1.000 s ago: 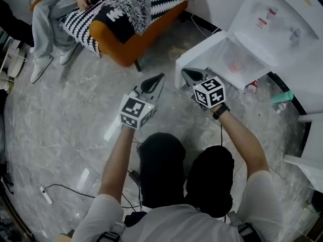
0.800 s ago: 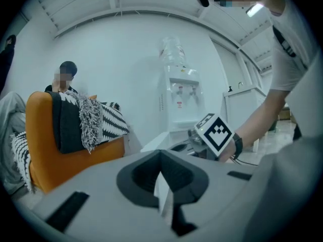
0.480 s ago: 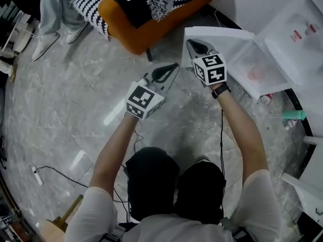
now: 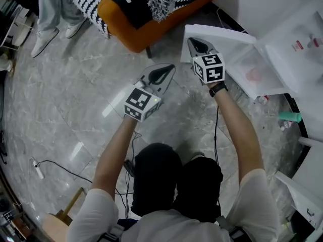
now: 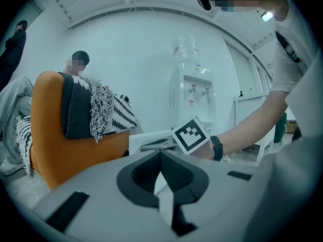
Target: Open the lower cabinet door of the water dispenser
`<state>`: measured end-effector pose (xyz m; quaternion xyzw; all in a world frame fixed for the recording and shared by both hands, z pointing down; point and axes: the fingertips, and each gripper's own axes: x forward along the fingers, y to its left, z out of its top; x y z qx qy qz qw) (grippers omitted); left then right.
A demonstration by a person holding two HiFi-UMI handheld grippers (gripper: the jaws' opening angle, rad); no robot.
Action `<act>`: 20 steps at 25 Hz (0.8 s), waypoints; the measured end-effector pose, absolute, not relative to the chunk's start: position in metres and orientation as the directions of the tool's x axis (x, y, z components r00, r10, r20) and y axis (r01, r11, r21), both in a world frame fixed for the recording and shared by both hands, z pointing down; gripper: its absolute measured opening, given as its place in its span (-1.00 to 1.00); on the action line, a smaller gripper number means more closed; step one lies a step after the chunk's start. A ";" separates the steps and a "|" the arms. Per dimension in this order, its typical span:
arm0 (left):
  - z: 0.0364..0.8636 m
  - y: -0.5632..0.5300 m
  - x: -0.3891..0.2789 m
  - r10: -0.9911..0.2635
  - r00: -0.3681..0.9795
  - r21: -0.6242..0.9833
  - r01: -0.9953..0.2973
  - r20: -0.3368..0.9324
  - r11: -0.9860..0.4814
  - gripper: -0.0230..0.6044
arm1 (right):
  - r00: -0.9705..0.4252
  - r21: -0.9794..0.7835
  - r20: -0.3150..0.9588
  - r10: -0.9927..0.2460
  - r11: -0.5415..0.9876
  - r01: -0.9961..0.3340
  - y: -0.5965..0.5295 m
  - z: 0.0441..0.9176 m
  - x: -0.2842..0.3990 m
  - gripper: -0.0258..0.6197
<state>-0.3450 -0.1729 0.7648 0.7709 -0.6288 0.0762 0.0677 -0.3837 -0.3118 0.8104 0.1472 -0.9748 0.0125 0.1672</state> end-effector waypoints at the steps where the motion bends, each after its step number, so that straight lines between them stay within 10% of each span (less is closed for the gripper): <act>1: 0.756 -0.173 -0.343 -0.957 0.199 0.024 -0.980 0.211 -0.198 -0.89 | -0.893 0.004 0.345 -0.288 0.952 -0.305 -0.310 0.805 -0.375 -0.89; 20: 0.349 -0.125 -0.145 -0.860 0.406 0.169 -0.913 0.309 -0.371 -0.89 | -0.615 -0.117 0.410 -0.674 0.630 -0.768 -0.159 0.372 -0.041 -0.89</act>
